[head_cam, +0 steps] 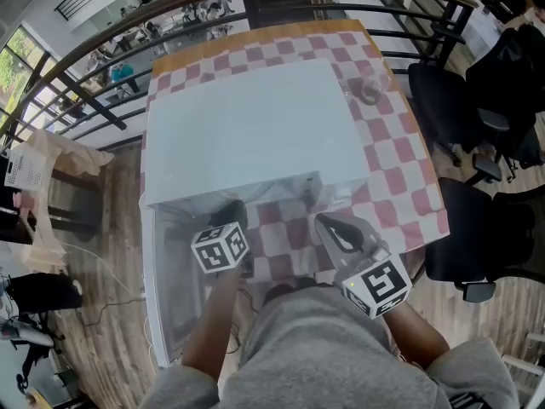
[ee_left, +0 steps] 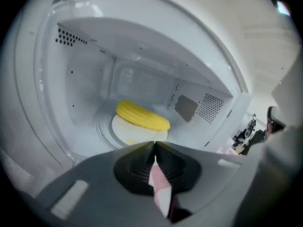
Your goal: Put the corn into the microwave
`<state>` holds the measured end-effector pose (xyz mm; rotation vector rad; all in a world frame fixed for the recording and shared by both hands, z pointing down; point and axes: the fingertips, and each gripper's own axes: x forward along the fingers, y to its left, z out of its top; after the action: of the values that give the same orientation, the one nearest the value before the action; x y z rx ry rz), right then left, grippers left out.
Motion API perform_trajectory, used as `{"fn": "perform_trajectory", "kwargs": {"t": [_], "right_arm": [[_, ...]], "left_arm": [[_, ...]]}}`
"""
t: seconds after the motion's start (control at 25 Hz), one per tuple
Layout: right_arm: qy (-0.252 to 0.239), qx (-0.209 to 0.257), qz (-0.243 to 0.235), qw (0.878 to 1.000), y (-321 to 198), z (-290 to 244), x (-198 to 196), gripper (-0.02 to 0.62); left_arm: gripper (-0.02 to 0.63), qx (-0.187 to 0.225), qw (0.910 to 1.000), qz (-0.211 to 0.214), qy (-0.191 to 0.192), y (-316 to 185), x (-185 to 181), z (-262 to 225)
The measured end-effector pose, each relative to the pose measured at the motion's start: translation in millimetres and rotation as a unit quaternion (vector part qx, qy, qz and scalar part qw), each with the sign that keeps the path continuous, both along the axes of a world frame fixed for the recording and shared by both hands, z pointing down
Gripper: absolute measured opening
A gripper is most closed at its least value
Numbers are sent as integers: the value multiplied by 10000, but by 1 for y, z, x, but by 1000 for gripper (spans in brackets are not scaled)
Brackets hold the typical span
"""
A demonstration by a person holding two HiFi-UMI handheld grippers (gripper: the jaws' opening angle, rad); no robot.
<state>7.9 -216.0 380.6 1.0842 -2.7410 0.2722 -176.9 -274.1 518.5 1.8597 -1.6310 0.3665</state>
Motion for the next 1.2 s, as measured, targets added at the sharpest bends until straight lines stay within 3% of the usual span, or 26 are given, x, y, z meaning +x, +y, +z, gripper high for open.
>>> {"fn": "perform_trajectory", "kwargs": {"t": [0.28,0.48,0.72,1.2], "right_arm": [[-78,3,179,9998,27,-8,0,0],[-56,27,289,9996,67,-13,0,0],[-199,166,384,9989,131,-25,-16,0],[167,384,749,9963,269,-38,12,0]], "left_arm": [[11,712,9960,193,-504,63,12,-45],[11,1198,9920,387,-125,127,24,-75],[11,1670,9824,675,-503,217,15,-104],[11,1788,9811,658,-346,384,7,-115]]}}
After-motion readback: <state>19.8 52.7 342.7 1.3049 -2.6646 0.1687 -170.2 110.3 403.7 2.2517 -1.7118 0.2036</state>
